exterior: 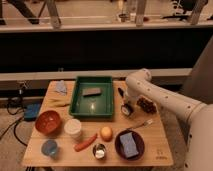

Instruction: Place brush in table surface

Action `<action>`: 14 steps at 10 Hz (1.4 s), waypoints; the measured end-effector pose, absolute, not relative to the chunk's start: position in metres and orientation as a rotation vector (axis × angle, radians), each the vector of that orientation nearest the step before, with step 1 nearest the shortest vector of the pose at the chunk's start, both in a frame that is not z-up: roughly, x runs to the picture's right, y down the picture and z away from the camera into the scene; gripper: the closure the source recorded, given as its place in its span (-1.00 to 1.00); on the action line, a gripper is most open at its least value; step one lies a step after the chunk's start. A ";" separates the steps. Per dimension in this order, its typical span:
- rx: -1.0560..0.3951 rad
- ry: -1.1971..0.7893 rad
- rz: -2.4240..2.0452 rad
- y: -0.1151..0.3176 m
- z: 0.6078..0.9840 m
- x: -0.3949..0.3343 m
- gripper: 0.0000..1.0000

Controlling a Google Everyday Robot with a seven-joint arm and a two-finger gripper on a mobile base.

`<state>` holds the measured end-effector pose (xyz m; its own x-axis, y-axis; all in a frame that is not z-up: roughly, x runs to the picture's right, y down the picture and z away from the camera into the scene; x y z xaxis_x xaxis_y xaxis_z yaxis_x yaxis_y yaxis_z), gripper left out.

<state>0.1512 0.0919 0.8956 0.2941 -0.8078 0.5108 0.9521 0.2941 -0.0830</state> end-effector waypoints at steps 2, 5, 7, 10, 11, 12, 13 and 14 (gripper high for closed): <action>-0.371 -0.426 -1.178 0.085 0.886 0.152 0.37; -0.322 -0.434 -1.123 0.074 0.869 0.167 0.97; -0.325 -0.426 -1.119 0.071 0.865 0.171 1.00; -0.329 -0.416 -1.120 0.068 0.860 0.172 1.00; -0.322 -0.410 -1.118 0.065 0.856 0.173 1.00; -0.314 -0.406 -1.117 0.062 0.852 0.175 1.00; -0.300 -0.401 -1.115 0.057 0.846 0.176 1.00; -0.283 -0.396 -1.110 0.053 0.839 0.177 1.00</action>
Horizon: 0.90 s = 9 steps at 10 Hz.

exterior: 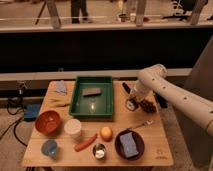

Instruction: Place brush in table surface

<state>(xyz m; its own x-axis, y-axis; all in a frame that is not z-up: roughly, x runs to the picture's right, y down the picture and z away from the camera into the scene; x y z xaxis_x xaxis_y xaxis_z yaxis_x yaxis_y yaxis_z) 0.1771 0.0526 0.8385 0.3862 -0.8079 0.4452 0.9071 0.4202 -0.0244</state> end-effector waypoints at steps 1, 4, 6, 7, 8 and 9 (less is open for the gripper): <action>-0.267 -0.396 -1.103 0.049 0.833 0.179 1.00; -0.210 -0.406 -1.087 0.038 0.814 0.182 1.00; -0.189 -0.392 -1.084 0.027 0.799 0.186 1.00; -0.177 -0.371 -1.081 0.016 0.785 0.188 1.00; -0.168 -0.357 -1.080 0.009 0.776 0.189 1.00; -0.157 -0.334 -1.077 0.001 0.764 0.193 1.00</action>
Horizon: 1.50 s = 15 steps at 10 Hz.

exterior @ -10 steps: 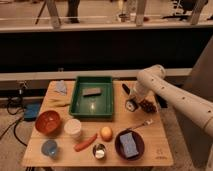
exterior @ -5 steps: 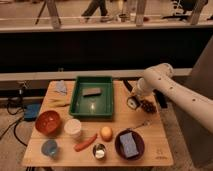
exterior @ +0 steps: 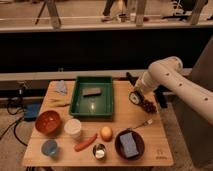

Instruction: Place brush in table surface

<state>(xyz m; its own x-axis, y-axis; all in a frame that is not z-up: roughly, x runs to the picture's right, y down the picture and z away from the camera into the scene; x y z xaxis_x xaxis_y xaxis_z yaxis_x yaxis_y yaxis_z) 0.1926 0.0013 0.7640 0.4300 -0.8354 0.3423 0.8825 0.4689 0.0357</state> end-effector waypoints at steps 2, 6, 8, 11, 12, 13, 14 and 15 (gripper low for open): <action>-0.134 -0.297 -1.075 -0.009 0.745 0.199 1.00; -0.114 -0.296 -1.089 -0.013 0.736 0.195 1.00; -0.131 -0.321 -1.105 -0.005 0.747 0.186 1.00; -0.164 -0.368 -1.120 0.013 0.773 0.172 1.00; -0.172 -0.381 -1.123 0.017 0.779 0.167 1.00; -0.188 -0.404 -1.124 0.027 0.795 0.161 1.00; -0.200 -0.420 -1.124 0.035 0.808 0.155 1.00; -0.210 -0.437 -1.123 0.044 0.821 0.150 1.00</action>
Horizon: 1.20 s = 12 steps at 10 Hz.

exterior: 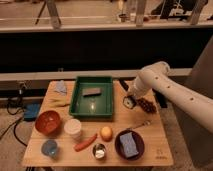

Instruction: Place brush in table surface

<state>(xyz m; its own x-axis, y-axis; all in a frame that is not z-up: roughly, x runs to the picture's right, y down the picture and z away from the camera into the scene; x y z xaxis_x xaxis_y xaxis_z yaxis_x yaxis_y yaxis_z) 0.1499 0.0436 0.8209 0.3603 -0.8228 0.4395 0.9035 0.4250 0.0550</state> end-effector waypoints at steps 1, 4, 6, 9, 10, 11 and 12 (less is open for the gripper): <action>-0.220 -0.452 -1.118 0.050 0.832 0.146 1.00; -0.254 -0.490 -1.087 0.070 0.859 0.143 1.00; -0.263 -0.502 -1.073 0.087 0.875 0.142 1.00; -0.289 -0.476 -1.055 0.106 0.892 0.135 0.74; -0.300 -0.456 -1.034 0.107 0.895 0.138 0.53; -0.306 -0.454 -1.019 0.109 0.896 0.139 0.32; -0.309 -0.454 -1.018 0.109 0.896 0.139 0.16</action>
<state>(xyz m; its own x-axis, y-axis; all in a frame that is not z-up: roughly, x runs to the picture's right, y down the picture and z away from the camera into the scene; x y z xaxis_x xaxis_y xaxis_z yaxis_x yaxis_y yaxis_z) 0.1393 0.1091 0.8960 0.4453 -0.7429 0.4998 0.8681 0.4949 -0.0378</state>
